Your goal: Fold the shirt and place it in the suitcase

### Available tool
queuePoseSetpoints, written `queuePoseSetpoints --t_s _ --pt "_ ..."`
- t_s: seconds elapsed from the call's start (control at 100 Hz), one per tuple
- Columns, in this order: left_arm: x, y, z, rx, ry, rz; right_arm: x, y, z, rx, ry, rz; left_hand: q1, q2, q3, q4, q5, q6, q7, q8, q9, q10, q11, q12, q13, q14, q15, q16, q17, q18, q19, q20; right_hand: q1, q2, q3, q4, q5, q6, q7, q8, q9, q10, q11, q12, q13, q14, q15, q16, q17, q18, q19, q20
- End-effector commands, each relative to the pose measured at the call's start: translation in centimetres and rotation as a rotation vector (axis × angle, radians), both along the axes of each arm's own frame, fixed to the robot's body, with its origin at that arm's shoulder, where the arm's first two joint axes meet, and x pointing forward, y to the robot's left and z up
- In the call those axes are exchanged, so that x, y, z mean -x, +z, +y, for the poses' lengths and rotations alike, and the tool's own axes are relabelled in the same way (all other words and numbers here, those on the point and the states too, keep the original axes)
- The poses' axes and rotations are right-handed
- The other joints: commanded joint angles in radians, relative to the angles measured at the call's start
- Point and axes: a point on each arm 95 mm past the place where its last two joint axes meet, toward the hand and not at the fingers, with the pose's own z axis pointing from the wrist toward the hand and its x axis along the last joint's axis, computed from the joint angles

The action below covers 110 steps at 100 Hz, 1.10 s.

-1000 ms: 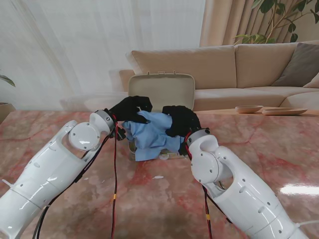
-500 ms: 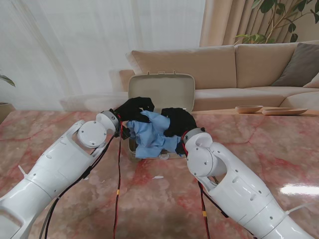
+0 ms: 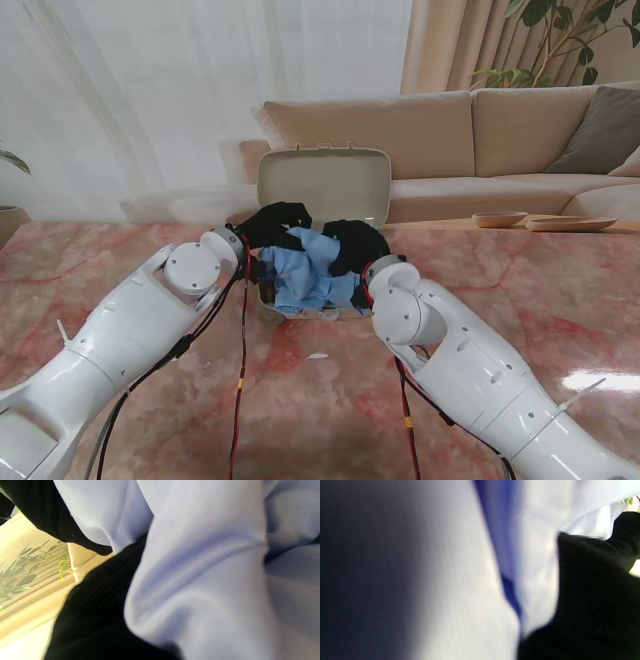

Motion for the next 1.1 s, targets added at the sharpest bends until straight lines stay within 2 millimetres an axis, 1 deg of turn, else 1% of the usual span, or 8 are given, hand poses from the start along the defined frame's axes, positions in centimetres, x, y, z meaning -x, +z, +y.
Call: queuePoseSetpoints --t_s 0.0,0.07,0.09,0.12,0.15,0.22,0.71,1.09 --pt "0.1 -0.1 -0.9 0.010 -0.014 0.019 -0.3 -0.2 0.3 -0.005 0.007 0.020 0.066 0.049 -0.037 0.020 -0.028 -0.006 0.004 -0.010 -0.012 -0.029 -0.004 -0.023 0.003 -0.019 -0.038 -0.018 -0.006 0.002 0.009 0.020 0.098 0.039 0.088 0.044 0.012 -0.081 0.046 0.016 -0.009 0.017 0.041 0.011 0.048 -0.029 -0.034 -0.016 0.035 -0.037 0.108 0.035" --pt "0.0 -0.4 -1.0 0.003 -0.015 0.028 -0.6 -0.5 0.2 0.001 0.005 0.028 0.074 0.055 -0.055 0.015 -0.030 -0.003 0.001 -0.014 -0.014 -0.028 -0.008 -0.031 0.000 -0.015 -0.044 -0.019 -0.013 0.006 0.002 0.018 0.098 0.046 0.079 0.040 0.009 -0.080 0.046 0.011 -0.012 0.017 0.039 0.011 0.048 -0.018 -0.045 -0.020 -0.050 0.041 0.054 0.038" --pt "0.0 -0.5 -0.9 -0.001 -0.016 0.028 -0.7 -0.6 0.2 0.002 0.005 0.029 0.073 0.057 -0.059 0.014 -0.031 -0.002 0.000 -0.015 -0.015 -0.028 -0.009 -0.032 -0.001 -0.014 -0.045 -0.019 -0.015 0.006 0.001 0.018 0.098 0.049 0.078 0.040 0.008 -0.081 0.046 0.009 -0.013 0.017 0.038 0.011 0.048 -0.015 -0.049 -0.021 -0.198 0.201 -0.227 -0.224" --pt "0.0 -0.6 -0.9 -0.009 -0.016 0.027 -0.8 -0.7 0.2 0.004 0.004 0.031 0.074 0.060 -0.064 0.012 -0.033 -0.002 -0.002 -0.017 -0.017 -0.028 -0.011 -0.034 -0.004 -0.013 -0.047 -0.019 -0.019 0.007 0.000 0.018 0.097 0.053 0.074 0.038 0.006 -0.081 0.046 0.006 -0.014 0.017 0.037 0.012 0.048 -0.010 -0.054 -0.022 -0.171 0.225 -0.487 -0.678" --pt "-0.1 -0.7 -0.8 -0.020 -0.018 0.024 -0.9 -0.8 0.2 0.006 0.004 0.034 0.079 0.066 -0.082 0.010 -0.034 -0.002 -0.006 -0.024 -0.019 -0.030 -0.012 -0.038 -0.006 -0.012 -0.052 -0.019 -0.023 0.006 -0.002 0.017 0.096 0.057 0.069 0.035 0.004 -0.081 0.046 0.004 -0.016 0.017 0.036 0.012 0.047 -0.006 -0.059 -0.023 -0.018 0.134 -0.107 -0.258" --pt "-0.2 -0.8 -0.7 -0.042 -0.016 0.018 -1.1 -1.1 0.1 0.008 0.000 0.040 0.080 0.071 -0.094 0.008 -0.037 0.002 -0.015 -0.034 -0.024 -0.027 -0.016 -0.043 -0.014 -0.007 -0.057 -0.018 -0.033 0.007 -0.004 0.017 0.096 0.061 0.065 0.033 0.002 -0.080 0.045 0.001 -0.021 0.017 0.032 0.012 0.046 0.005 -0.072 -0.026 0.001 -0.003 0.100 -0.021" --pt "-0.7 -1.4 0.0 -0.163 -0.028 -0.047 -2.8 -2.6 -0.5 0.046 0.001 0.075 0.121 0.129 -0.203 0.005 -0.058 0.084 -0.222 -0.230 -0.132 0.019 -0.240 -0.138 -0.217 0.087 -0.267 -0.074 -0.272 0.052 -0.202 0.016 0.093 0.130 0.044 -0.001 -0.018 -0.050 -0.047 -0.130 -0.122 0.042 -0.109 -0.042 -0.102 0.201 -0.386 -0.060 -0.279 0.150 -0.143 0.084" --pt "-0.9 -1.2 0.2 -0.200 -0.061 -0.090 -3.4 -2.9 -1.0 0.079 -0.018 0.027 -0.024 0.226 -0.121 0.045 -0.053 0.178 -0.568 -0.355 -0.323 0.076 -0.298 -0.714 -0.390 0.100 -0.478 -0.249 -0.425 0.064 -0.335 -0.029 -0.047 0.237 -0.031 0.105 -0.017 0.131 -0.446 -0.241 -0.333 0.116 -0.299 -0.365 -0.409 0.264 -0.925 -0.307 -0.594 0.245 -0.523 -0.049"
